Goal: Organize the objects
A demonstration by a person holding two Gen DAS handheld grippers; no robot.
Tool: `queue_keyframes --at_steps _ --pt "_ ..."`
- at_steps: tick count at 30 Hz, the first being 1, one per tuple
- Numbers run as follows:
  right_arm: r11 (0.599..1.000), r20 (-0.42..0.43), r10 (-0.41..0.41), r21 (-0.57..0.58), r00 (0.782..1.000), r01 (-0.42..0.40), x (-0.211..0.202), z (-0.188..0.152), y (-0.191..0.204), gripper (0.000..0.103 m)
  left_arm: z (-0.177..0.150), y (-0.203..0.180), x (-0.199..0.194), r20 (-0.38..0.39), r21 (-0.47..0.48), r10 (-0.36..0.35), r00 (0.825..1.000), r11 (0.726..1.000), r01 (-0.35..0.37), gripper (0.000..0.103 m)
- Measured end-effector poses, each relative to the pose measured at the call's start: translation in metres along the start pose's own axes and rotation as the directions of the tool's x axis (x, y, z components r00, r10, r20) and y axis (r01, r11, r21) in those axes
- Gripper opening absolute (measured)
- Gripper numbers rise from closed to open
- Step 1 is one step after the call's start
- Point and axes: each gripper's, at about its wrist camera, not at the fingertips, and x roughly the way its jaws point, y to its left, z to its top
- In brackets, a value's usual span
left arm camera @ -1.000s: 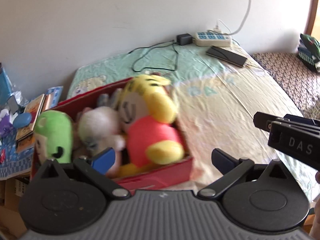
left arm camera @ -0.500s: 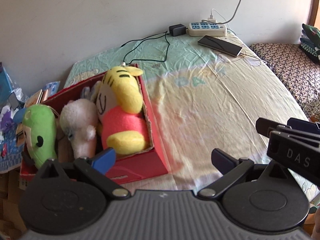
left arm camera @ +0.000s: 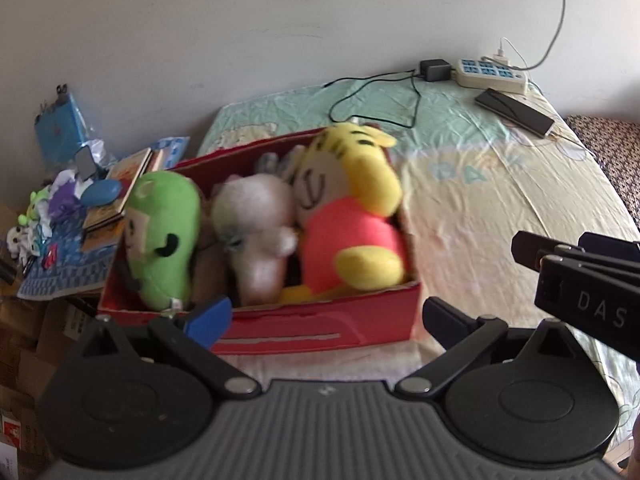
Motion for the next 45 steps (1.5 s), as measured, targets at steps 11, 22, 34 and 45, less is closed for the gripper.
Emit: queue_keyframes --at_steps 11,22,34,45 --pt "0.999 0.019 -0.005 -0.031 1.000 0.006 0.001 0.009 0.057 0.064 0.006 0.064 0.004 0.026 -0.046 -0.033 0.999 0.998 0.034 0.102" --pt "0.997 0.046 -0.035 -0.063 0.998 0.038 0.014 0.015 0.098 0.068 0.010 0.115 0.020 0.052 -0.087 -0.066 0.996 0.994 0.070 0.102" --pt "0.991 0.052 -0.082 -0.097 0.995 0.087 0.024 0.016 0.125 0.073 0.015 0.140 0.038 0.033 -0.078 0.035 0.999 0.996 -0.032 0.102" --pt "0.982 0.039 -0.112 -0.148 0.993 0.116 0.033 0.008 0.149 0.078 0.010 0.165 0.052 -0.012 -0.109 0.029 1.000 0.994 -0.030 0.102"
